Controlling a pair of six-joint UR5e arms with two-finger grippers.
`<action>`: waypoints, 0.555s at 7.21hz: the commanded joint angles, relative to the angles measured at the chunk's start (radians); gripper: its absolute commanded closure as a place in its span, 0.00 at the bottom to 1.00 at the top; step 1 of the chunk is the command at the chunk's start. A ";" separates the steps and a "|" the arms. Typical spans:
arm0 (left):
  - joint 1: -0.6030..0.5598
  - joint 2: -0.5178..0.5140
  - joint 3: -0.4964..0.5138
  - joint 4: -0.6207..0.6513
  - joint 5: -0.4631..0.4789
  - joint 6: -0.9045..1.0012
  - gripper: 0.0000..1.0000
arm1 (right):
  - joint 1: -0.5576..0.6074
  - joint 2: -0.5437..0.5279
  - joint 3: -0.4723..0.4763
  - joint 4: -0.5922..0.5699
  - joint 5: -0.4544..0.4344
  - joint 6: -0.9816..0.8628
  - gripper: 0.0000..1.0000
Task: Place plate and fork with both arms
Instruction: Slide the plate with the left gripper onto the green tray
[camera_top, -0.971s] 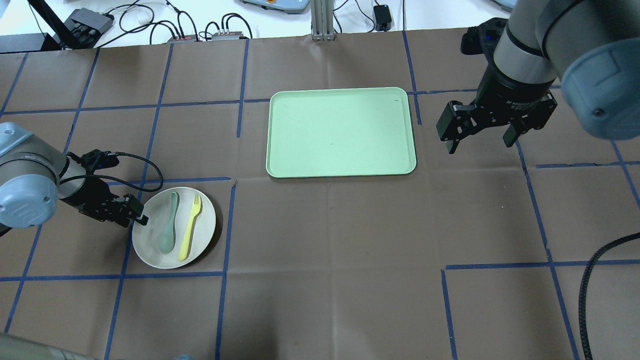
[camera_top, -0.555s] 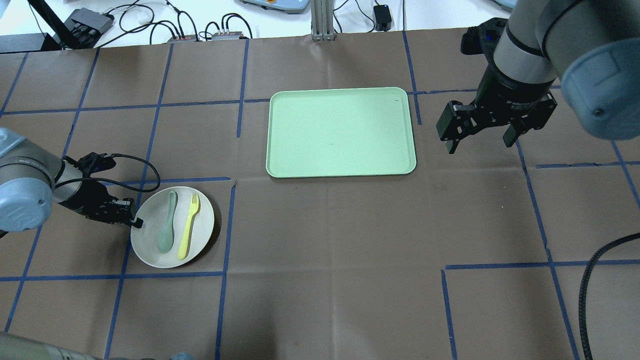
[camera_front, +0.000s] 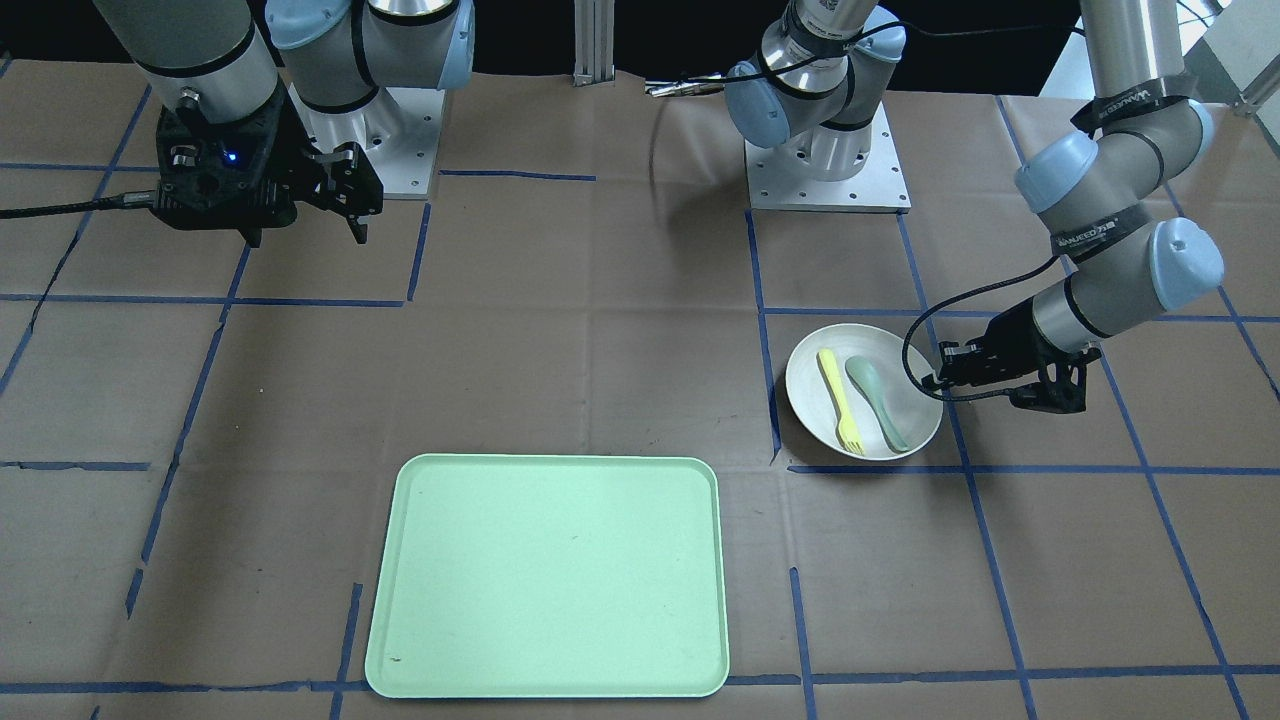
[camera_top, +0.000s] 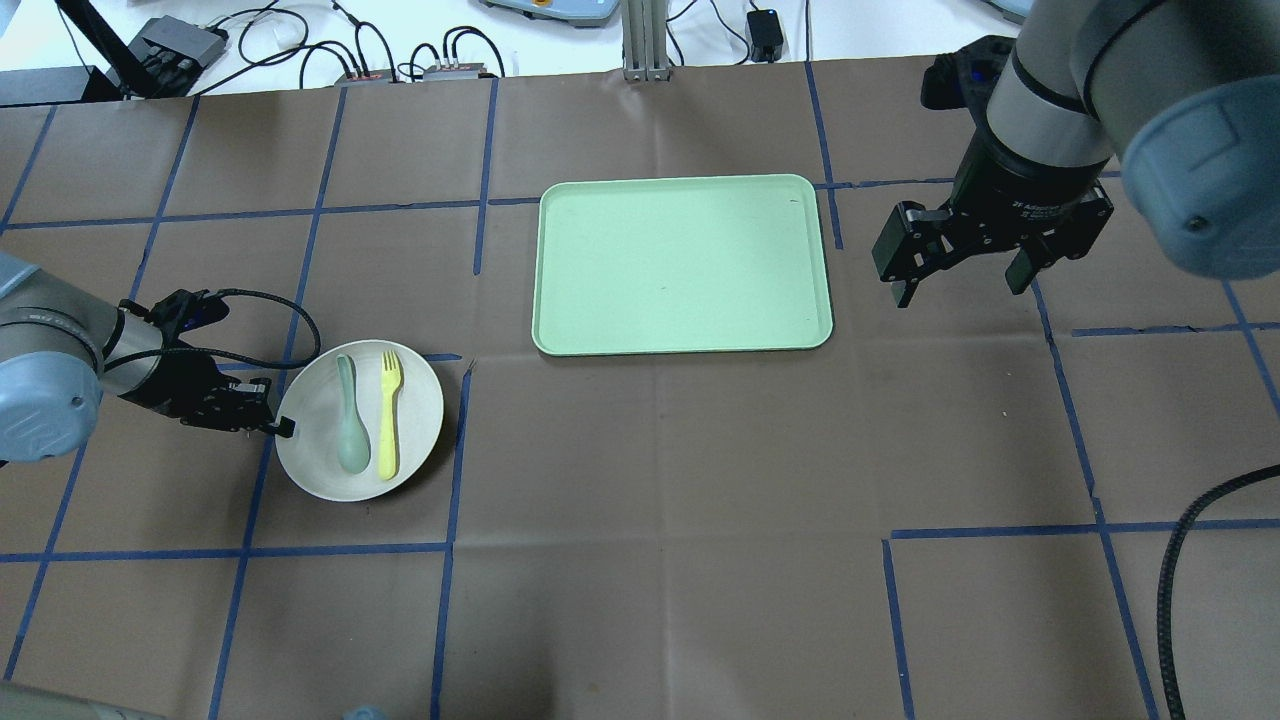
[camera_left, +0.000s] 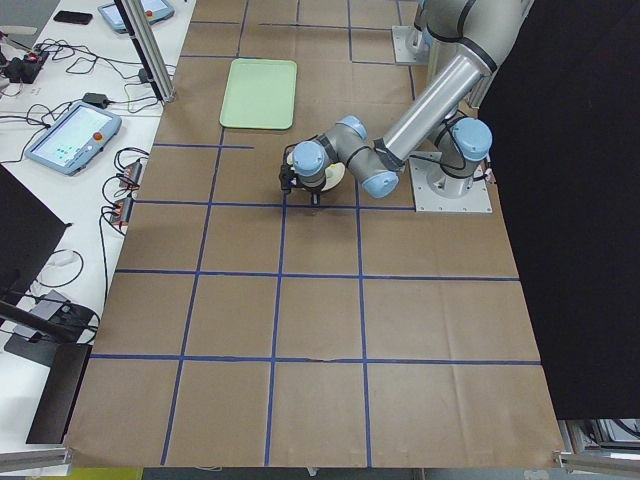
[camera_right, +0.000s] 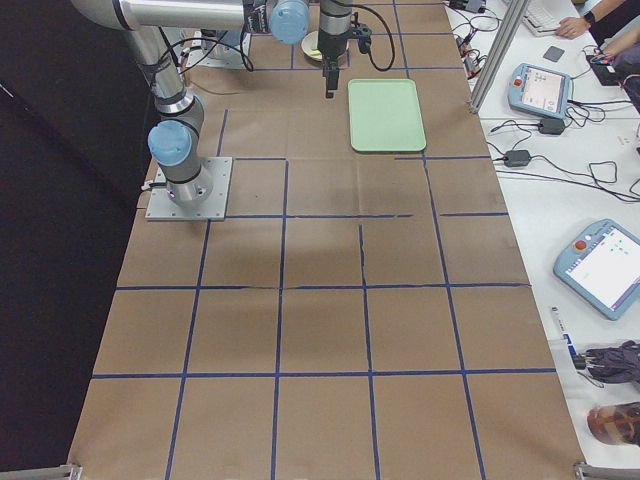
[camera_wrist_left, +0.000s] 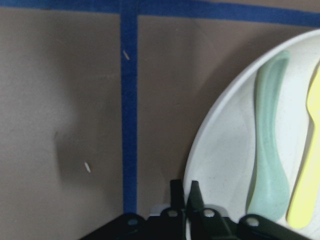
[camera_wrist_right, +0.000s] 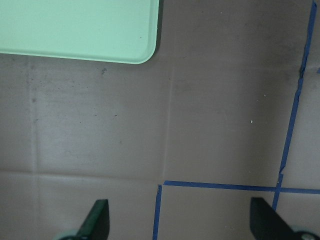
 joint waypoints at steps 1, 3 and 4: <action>-0.113 0.008 0.045 0.003 -0.081 -0.120 1.00 | 0.000 0.001 0.000 0.000 0.000 0.000 0.00; -0.294 -0.030 0.186 -0.002 -0.109 -0.328 1.00 | 0.000 0.001 0.000 0.000 0.000 0.000 0.00; -0.362 -0.085 0.263 -0.007 -0.116 -0.419 1.00 | 0.000 -0.001 0.000 0.000 0.000 0.000 0.00</action>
